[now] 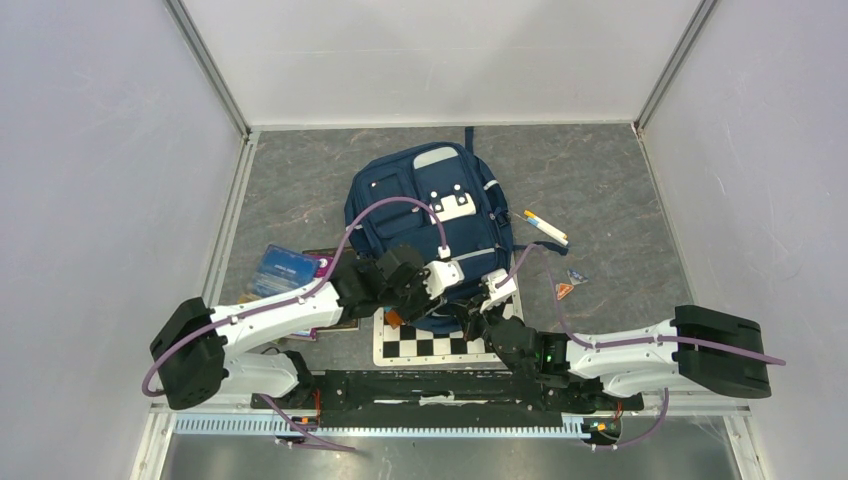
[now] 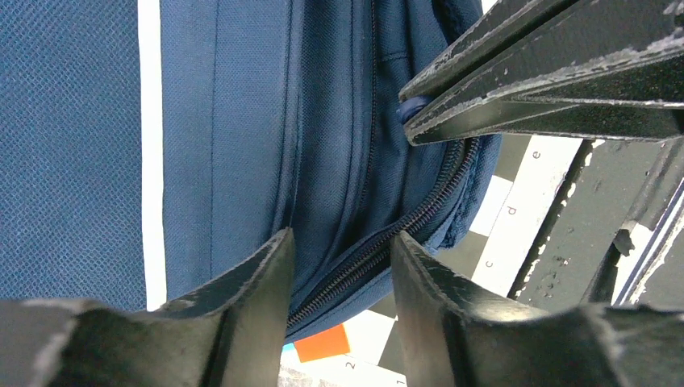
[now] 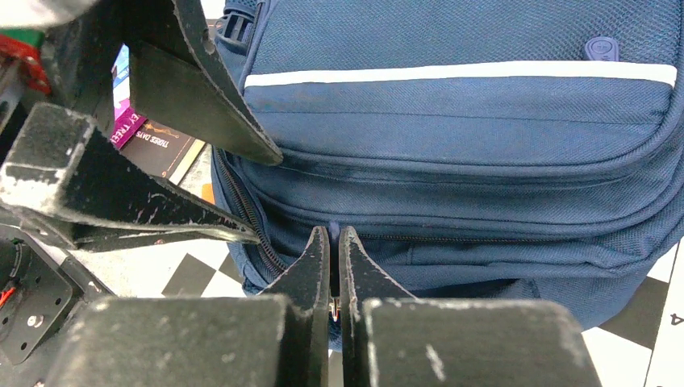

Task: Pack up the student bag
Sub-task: Unzip the student bag at the center of the board.

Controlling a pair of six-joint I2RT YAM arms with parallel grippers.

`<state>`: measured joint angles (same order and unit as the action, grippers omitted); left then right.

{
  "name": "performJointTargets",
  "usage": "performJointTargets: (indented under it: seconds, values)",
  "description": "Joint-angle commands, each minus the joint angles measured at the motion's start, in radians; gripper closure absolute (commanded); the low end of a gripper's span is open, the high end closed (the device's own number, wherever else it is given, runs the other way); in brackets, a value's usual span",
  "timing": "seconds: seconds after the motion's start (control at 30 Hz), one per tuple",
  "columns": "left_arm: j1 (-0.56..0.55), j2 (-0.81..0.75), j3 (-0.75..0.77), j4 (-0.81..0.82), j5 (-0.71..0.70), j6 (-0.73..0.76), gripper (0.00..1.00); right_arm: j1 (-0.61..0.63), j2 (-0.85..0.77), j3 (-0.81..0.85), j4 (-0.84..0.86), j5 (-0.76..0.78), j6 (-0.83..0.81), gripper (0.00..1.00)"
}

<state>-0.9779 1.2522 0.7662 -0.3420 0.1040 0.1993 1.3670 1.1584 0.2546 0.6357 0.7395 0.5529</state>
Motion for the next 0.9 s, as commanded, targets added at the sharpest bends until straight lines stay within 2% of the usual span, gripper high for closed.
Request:
performJointTargets:
  seconds: [0.0, 0.1, 0.17, 0.2, 0.27, 0.3, 0.57, 0.87]
  values:
    - [-0.019, 0.018, 0.022, 0.017, 0.003, 0.033, 0.44, 0.001, -0.011, -0.004, 0.042, 0.005, 0.015, 1.0]
    - [-0.022, 0.038, 0.03, 0.017, 0.002, 0.03, 0.45, 0.001, -0.004, -0.005, 0.046, 0.002, 0.023, 1.0]
    - [-0.025, 0.052, 0.033, 0.017, 0.004, 0.028, 0.49, 0.001, -0.003, -0.006, 0.047, 0.003, 0.028, 1.0]
    - [-0.027, 0.057, 0.035, 0.017, 0.006, 0.026, 0.57, 0.001, -0.005, -0.008, 0.046, 0.005, 0.03, 1.0]
    - [-0.03, 0.067, 0.04, 0.012, 0.0, 0.019, 0.9, 0.001, -0.011, -0.009, 0.035, 0.013, 0.032, 1.0]
    - [-0.03, 0.069, 0.046, 0.006, -0.015, 0.015, 0.98, 0.001, -0.016, -0.004, 0.019, 0.023, 0.033, 1.0]
    - [-0.03, -0.063, 0.018, -0.011, -0.237, -0.012, 0.98, -0.013, -0.092, 0.02, -0.194, 0.17, 0.081, 1.0]
    - [-0.026, -0.246, 0.031, -0.157, -0.534, -0.088, 0.98, -0.192, -0.176, -0.011, -0.16, 0.047, -0.04, 1.0]
